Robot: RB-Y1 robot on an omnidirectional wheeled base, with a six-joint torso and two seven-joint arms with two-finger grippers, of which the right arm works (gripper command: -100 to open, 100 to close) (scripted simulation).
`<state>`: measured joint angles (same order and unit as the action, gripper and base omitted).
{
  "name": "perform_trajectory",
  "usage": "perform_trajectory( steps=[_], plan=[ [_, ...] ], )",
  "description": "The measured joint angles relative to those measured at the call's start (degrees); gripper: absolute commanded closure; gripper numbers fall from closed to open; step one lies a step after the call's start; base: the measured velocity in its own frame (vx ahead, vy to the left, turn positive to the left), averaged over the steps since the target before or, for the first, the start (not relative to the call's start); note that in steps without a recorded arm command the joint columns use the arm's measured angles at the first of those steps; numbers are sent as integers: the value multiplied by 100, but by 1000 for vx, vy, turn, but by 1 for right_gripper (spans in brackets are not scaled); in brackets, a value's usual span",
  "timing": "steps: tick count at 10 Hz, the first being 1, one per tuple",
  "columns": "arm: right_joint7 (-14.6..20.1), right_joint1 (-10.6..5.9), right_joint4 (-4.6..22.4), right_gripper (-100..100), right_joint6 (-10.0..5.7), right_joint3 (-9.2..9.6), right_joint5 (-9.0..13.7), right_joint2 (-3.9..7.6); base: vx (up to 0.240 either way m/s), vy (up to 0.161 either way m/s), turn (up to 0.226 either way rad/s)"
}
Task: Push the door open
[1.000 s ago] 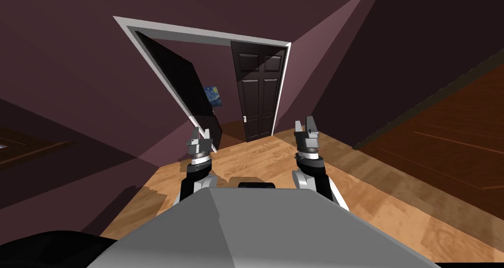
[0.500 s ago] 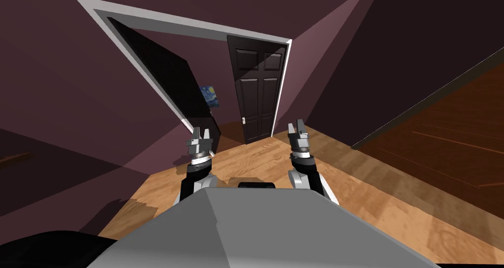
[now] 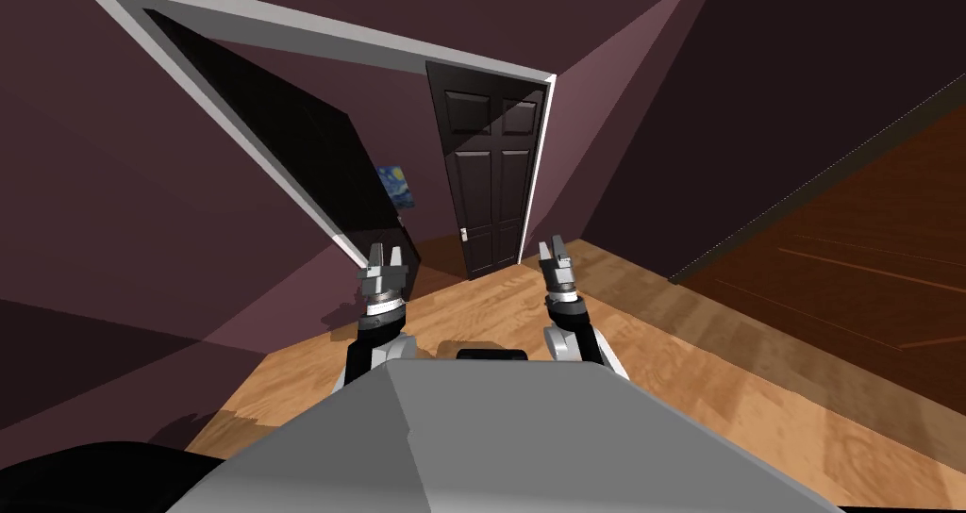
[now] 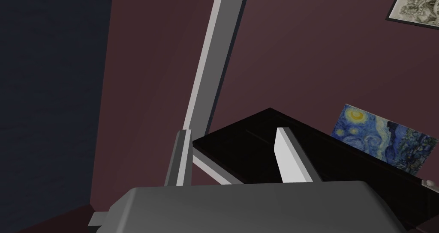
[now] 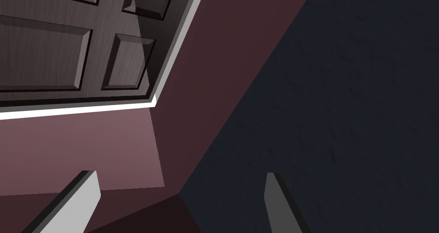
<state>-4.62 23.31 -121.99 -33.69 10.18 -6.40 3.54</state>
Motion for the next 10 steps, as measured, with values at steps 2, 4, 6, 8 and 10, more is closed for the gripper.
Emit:
perform_trajectory(
  steps=[2,4,6,8,10],
  plan=[
    [45,-85,215,-100,-37,82,22,42,113,50,-78],
    [107,-184,484,-100,-68,209,44,91,121,48,-76],
    [141,-246,719,-100,-128,324,57,120,120,60,-89],
    [187,-299,932,-100,-141,505,63,158,111,61,-70],
    [220,-400,1158,-100,-146,625,71,173,94,46,-68]
  ],
)
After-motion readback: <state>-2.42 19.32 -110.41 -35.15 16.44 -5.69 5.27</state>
